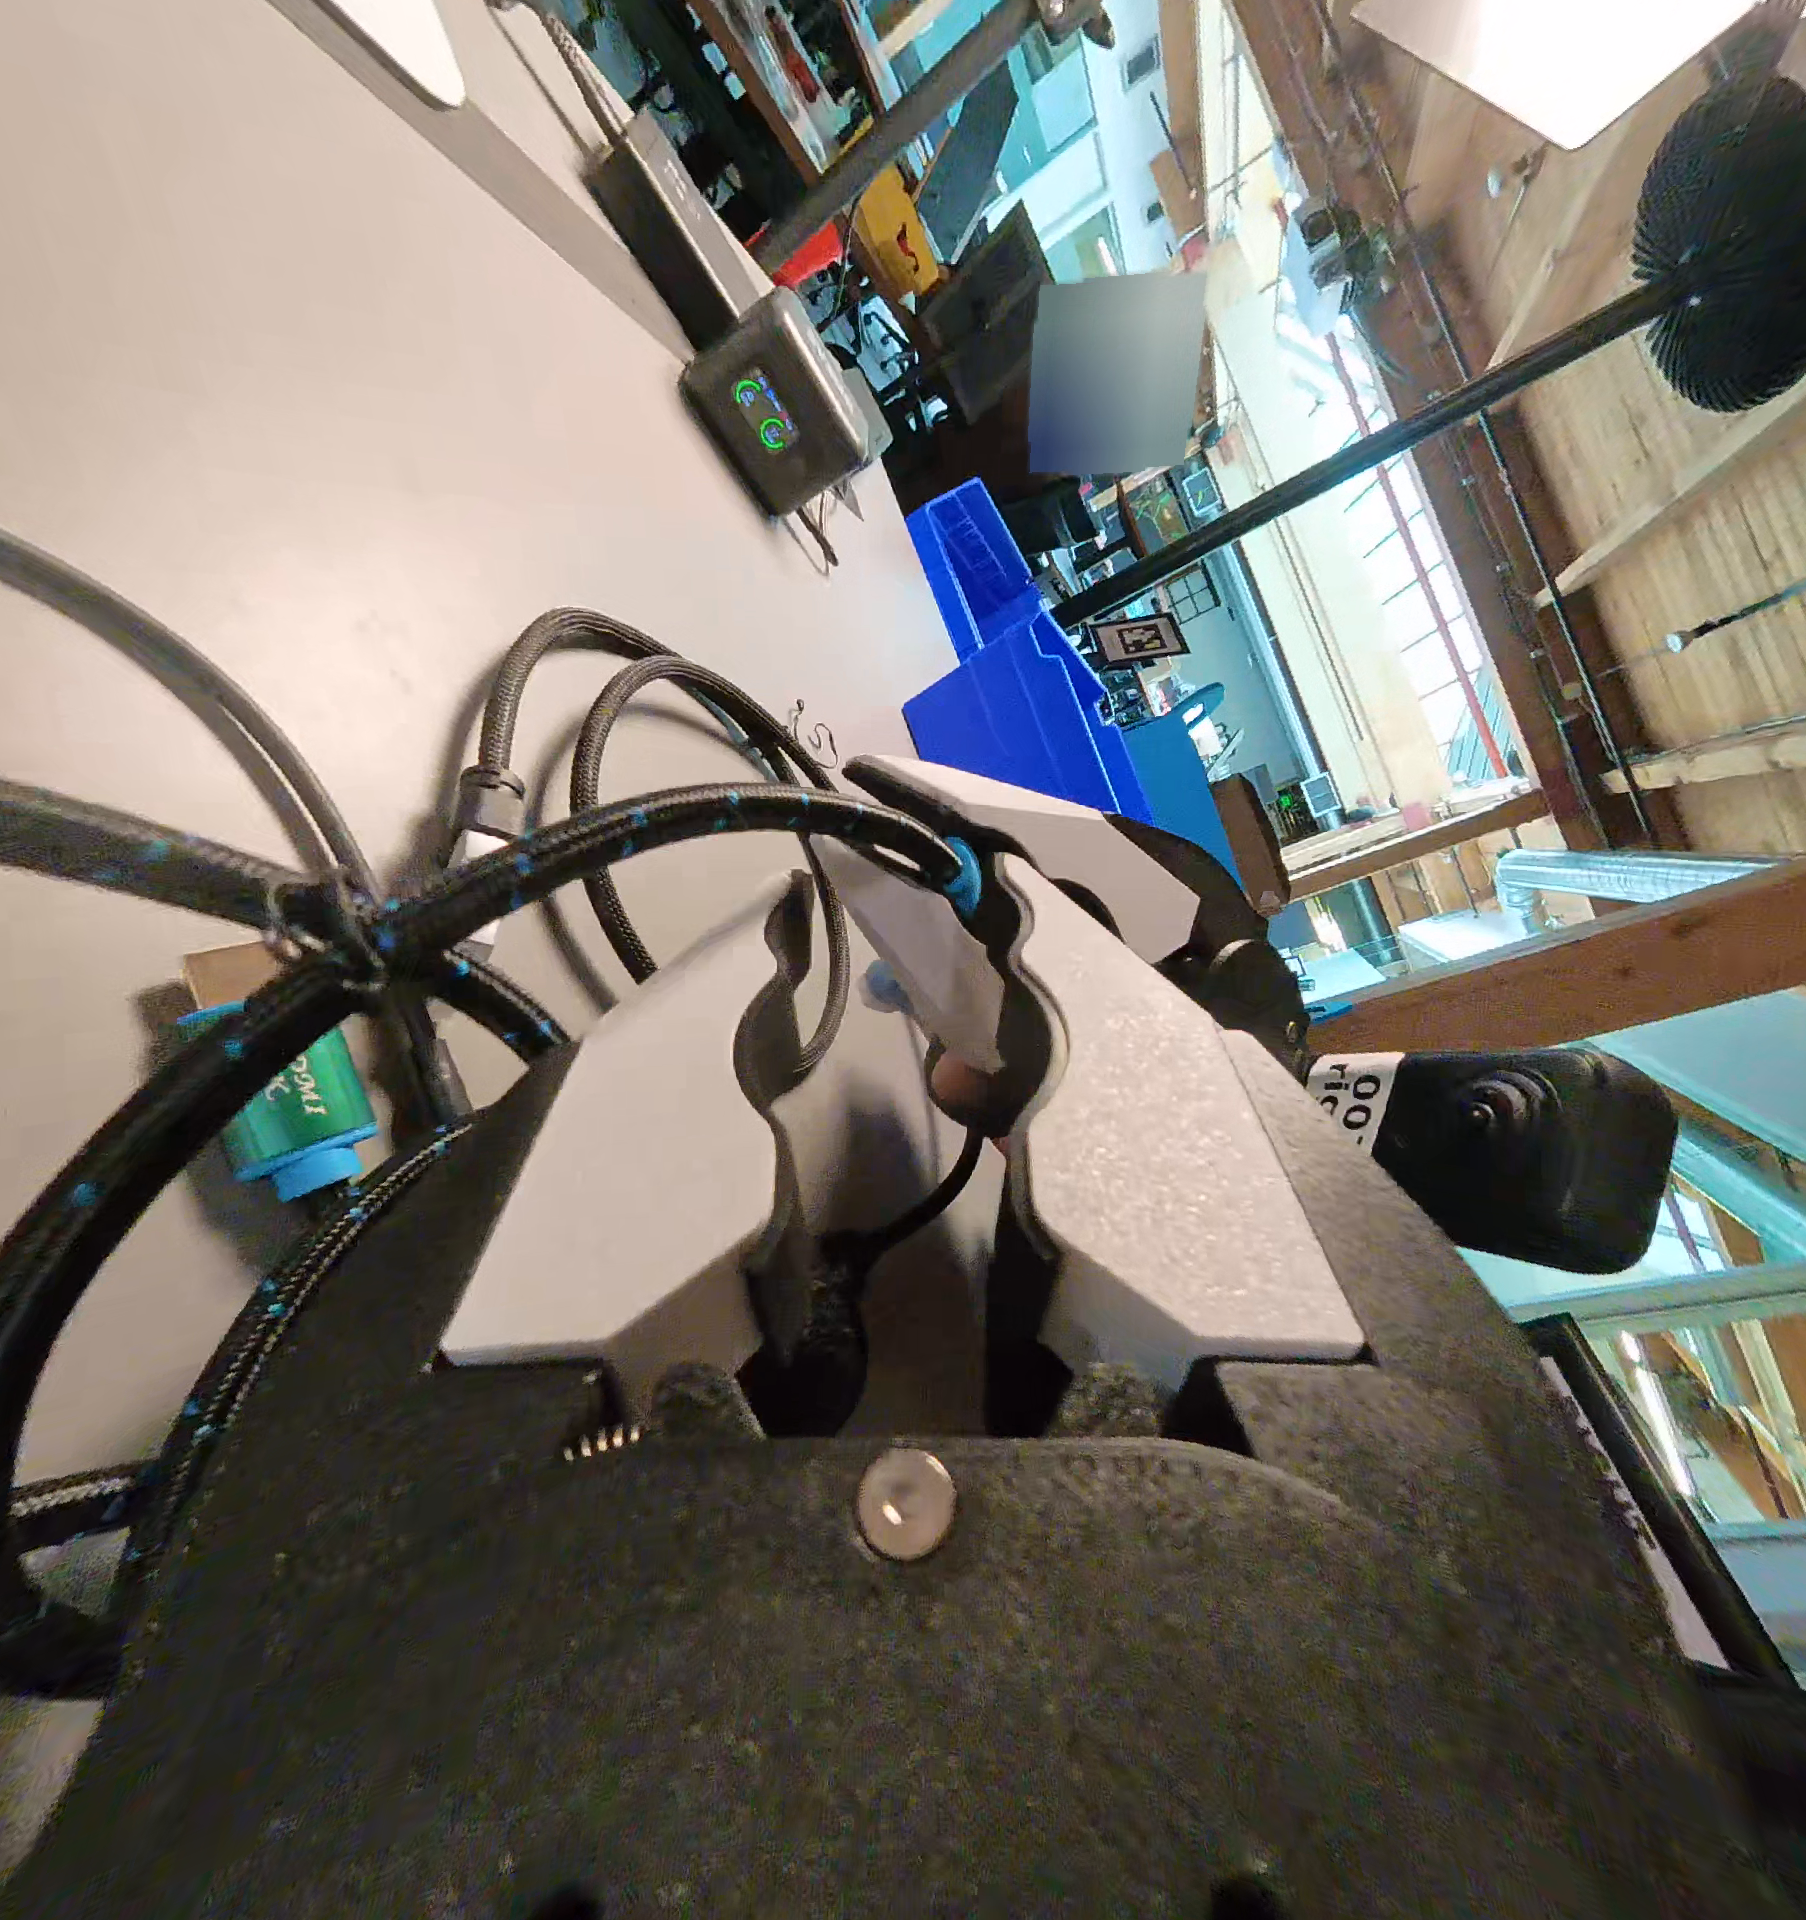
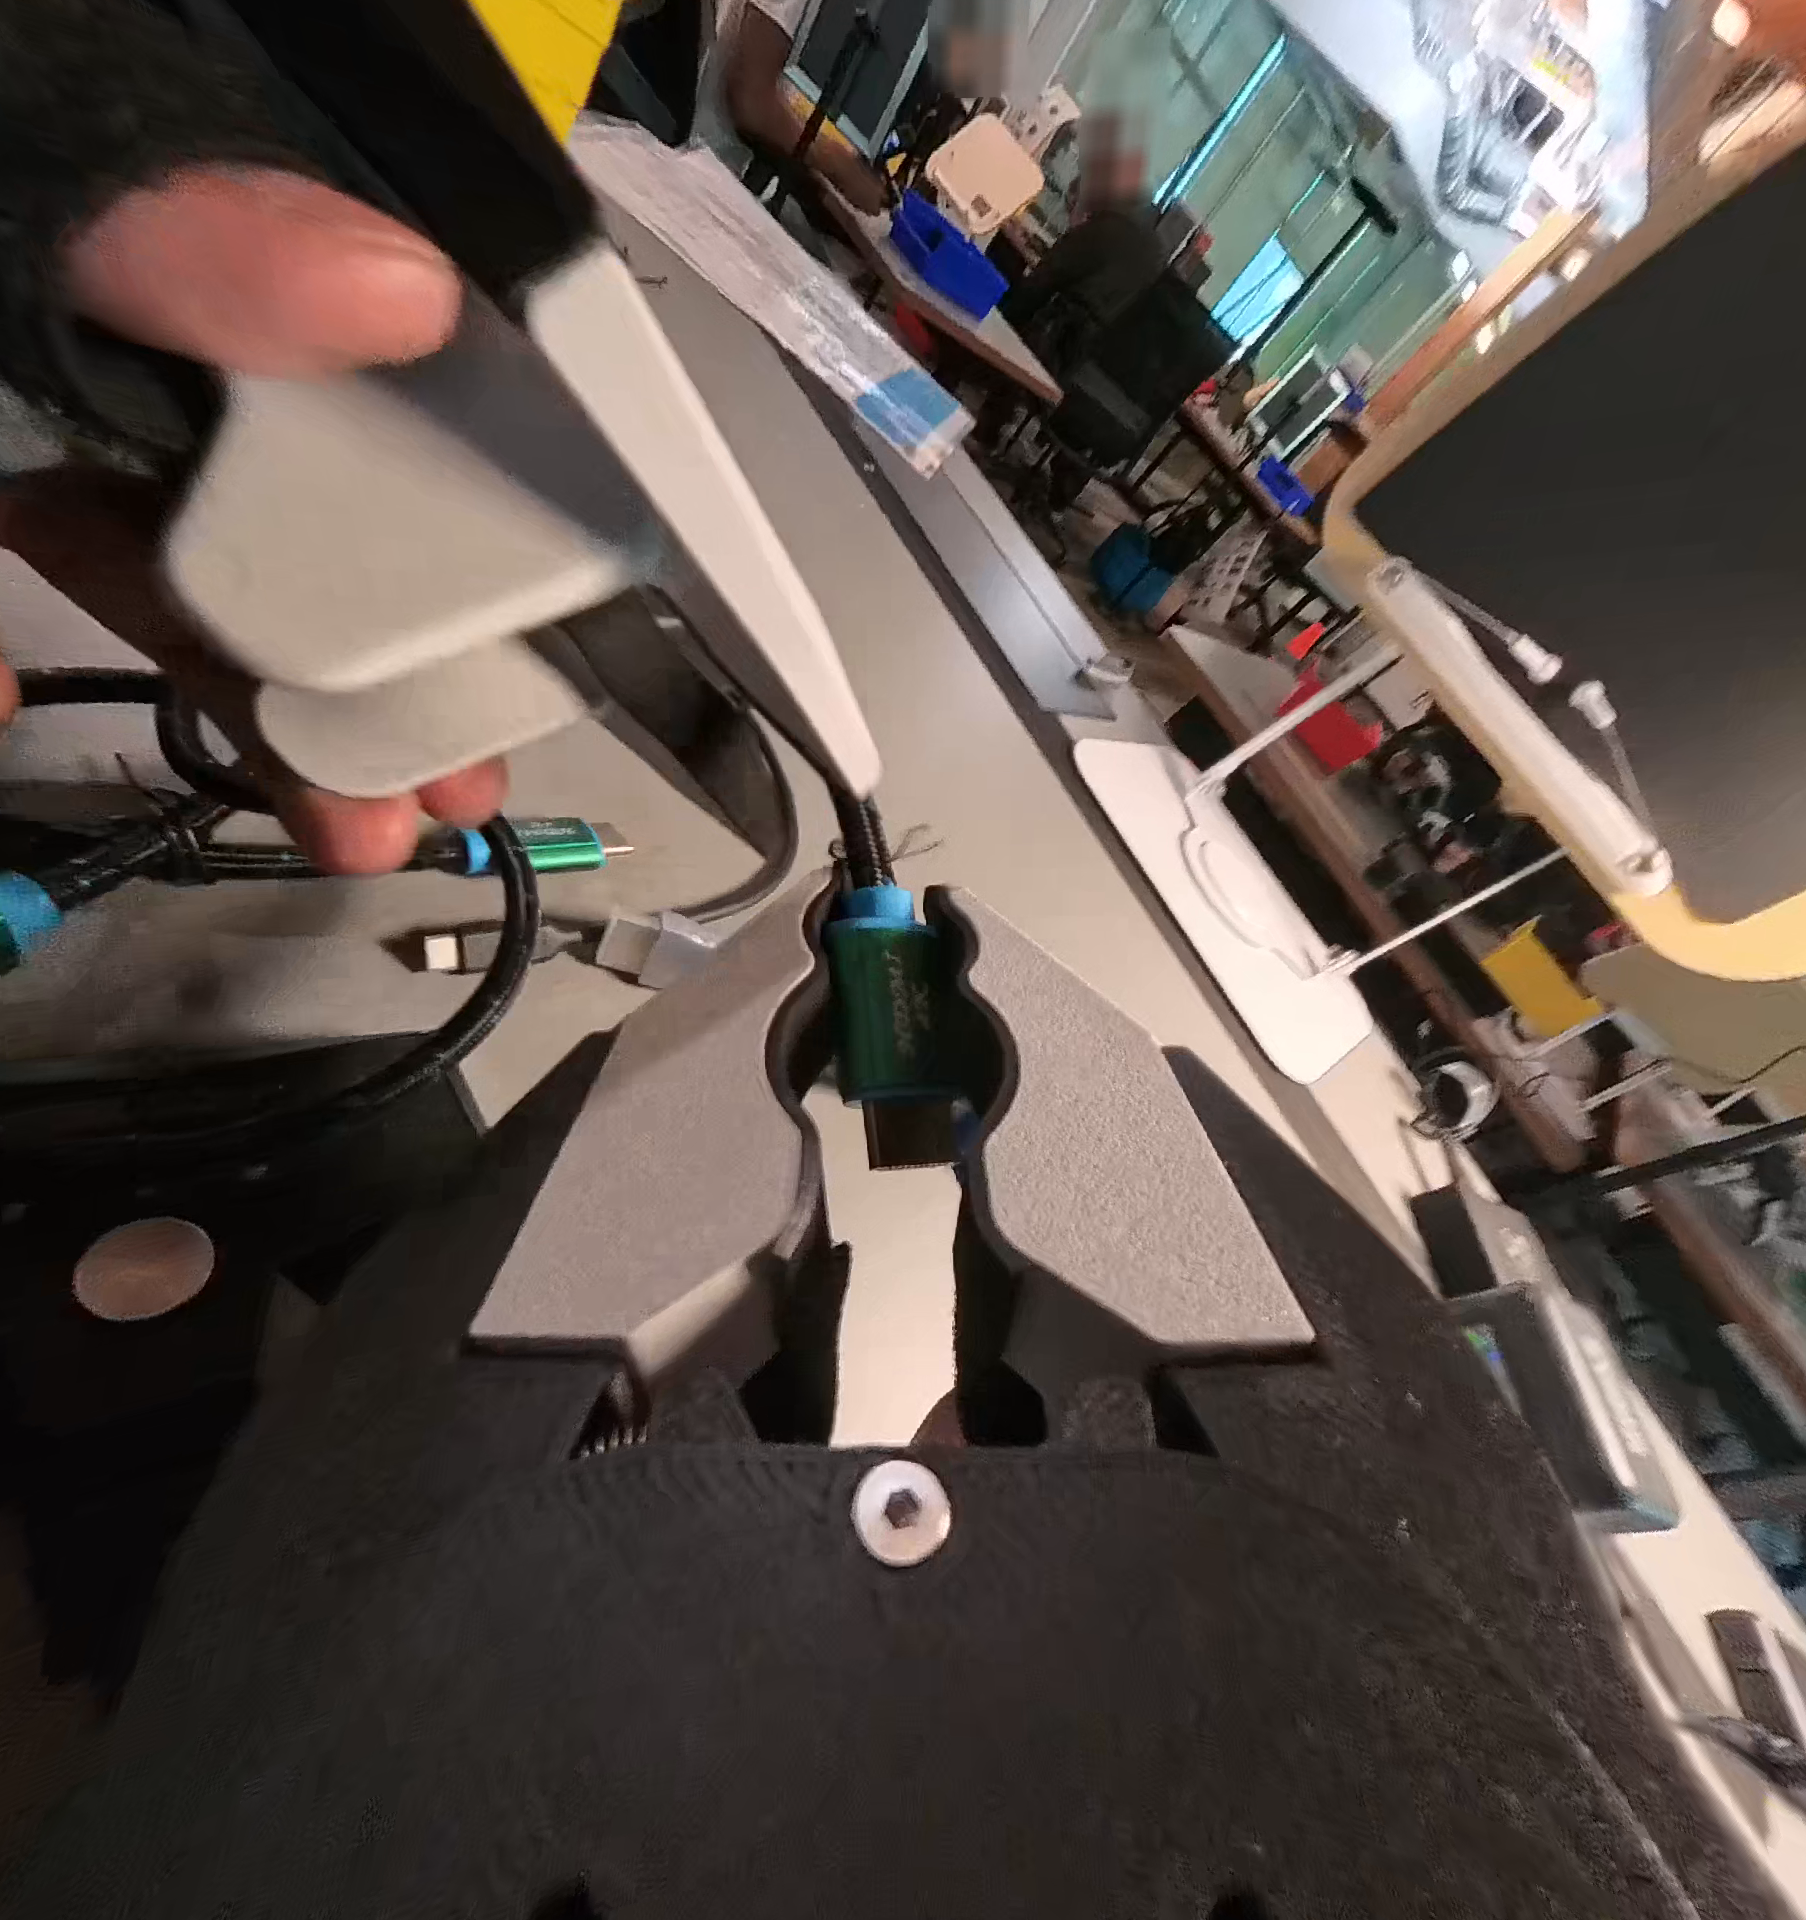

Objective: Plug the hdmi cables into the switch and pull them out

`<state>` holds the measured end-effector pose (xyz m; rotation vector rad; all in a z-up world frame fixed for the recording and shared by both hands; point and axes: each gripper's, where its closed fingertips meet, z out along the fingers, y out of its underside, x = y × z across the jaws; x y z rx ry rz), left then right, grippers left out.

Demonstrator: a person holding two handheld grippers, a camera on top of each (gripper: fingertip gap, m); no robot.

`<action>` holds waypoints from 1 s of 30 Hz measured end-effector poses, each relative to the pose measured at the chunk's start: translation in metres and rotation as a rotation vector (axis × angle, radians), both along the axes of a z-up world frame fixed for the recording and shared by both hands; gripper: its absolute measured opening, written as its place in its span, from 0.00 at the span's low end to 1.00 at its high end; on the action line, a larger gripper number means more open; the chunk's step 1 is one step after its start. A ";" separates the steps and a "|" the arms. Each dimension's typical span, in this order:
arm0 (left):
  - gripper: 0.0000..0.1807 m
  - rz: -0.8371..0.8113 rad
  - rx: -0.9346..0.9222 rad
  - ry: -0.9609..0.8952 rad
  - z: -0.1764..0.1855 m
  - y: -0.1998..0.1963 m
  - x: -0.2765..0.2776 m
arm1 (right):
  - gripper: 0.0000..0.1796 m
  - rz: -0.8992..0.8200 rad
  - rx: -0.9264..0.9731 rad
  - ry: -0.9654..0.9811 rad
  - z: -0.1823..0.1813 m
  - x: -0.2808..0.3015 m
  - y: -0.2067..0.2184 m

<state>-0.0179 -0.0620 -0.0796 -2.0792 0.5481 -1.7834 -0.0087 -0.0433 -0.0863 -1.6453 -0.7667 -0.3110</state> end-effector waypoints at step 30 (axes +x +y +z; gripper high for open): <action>0.04 0.045 0.452 -0.119 0.043 0.059 -0.022 | 0.26 0.226 -0.110 0.546 0.020 -0.010 -0.011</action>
